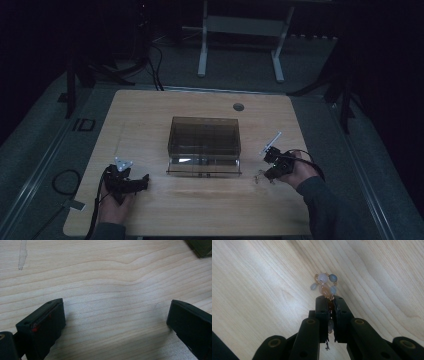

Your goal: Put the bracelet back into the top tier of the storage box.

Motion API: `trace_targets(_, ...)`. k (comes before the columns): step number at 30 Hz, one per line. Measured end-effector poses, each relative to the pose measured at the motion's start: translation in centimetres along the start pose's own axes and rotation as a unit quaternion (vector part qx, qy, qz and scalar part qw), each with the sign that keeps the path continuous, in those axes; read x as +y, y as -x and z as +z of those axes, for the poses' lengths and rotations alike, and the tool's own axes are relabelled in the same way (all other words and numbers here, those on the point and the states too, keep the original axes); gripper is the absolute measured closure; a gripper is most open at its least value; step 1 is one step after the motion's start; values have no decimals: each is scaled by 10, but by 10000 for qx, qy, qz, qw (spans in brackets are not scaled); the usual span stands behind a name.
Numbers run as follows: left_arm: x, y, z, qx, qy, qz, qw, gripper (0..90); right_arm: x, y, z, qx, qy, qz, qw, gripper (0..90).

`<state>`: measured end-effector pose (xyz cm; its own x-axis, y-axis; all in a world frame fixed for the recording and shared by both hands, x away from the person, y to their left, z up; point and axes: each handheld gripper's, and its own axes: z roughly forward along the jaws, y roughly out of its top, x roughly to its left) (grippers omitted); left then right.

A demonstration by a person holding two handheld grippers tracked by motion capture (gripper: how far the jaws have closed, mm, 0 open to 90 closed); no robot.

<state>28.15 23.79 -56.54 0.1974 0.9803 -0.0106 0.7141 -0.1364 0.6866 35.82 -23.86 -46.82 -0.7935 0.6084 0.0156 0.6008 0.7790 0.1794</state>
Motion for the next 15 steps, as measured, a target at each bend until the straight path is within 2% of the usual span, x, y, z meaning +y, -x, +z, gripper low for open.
trace_targets(15, 0, 0, 0, 0, -1, 1, 10000, 23, 5, 0, -15, -4, 26, -112, 9999, 837)
